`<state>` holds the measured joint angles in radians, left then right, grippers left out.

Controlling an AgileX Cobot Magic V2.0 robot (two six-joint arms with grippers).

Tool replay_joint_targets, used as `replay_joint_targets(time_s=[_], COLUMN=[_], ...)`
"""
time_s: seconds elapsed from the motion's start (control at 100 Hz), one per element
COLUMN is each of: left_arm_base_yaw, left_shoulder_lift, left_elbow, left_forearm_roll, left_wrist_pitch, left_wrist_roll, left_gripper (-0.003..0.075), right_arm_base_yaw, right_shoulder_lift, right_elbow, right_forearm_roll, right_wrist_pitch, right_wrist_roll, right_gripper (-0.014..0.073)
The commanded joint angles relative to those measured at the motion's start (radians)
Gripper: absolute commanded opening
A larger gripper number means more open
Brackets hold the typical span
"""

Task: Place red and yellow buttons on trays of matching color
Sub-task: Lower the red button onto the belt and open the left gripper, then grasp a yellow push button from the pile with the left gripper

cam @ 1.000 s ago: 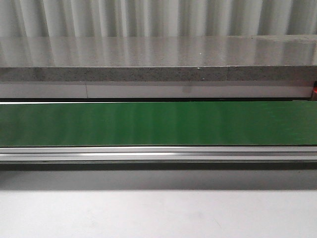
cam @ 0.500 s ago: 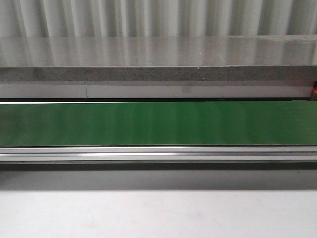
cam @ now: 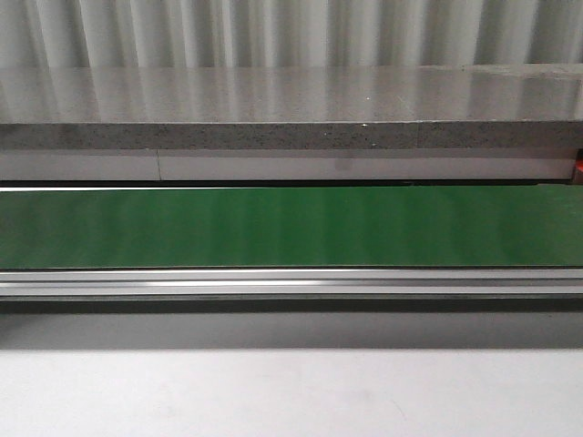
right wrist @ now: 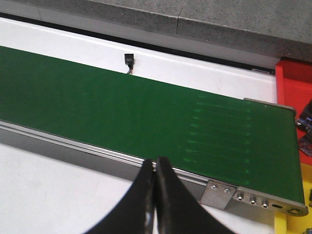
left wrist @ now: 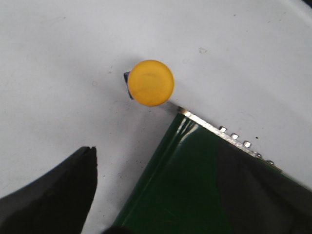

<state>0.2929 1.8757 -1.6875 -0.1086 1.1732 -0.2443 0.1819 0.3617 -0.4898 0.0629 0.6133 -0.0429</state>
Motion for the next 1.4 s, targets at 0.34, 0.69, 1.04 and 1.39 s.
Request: replay_joint_targets(time_s=[0.34, 0.69, 1.04, 1.39], left_arm_base_yaw=[0.012, 0.012, 0.012, 0.012], left_shoulder_lift=[0.122, 0.202, 0.235, 0.243], left_elbow=[-0.15, -0.178, -0.184, -0.186], left_forearm_roll=[-0.118, -0.118, -0.116, -0.116], left_wrist_pitch=[0.013, -0.02, -0.047, -0.042], left_wrist_roll=[-0.112, -0.134, -0.134, -0.134], left_gripper=[0.0494, 0.0494, 0.0494, 0.0343], right_arm_base_yaw=[0.002, 0.002, 0.002, 0.002], right_shoulder_lift=[0.006, 0.006, 0.006, 0.006], right_elbow=[-0.025, -0.02, -0.02, -0.02], right_forearm_roll=[-0.004, -0.004, -0.004, -0.004], right_wrist_pitch=[-0.065, -0.07, -0.07, -0.07], right_wrist_roll=[-0.01, -0.01, -0.01, -0.01], right_gripper=[-0.0067, -0.0067, -0.0067, -0.0067])
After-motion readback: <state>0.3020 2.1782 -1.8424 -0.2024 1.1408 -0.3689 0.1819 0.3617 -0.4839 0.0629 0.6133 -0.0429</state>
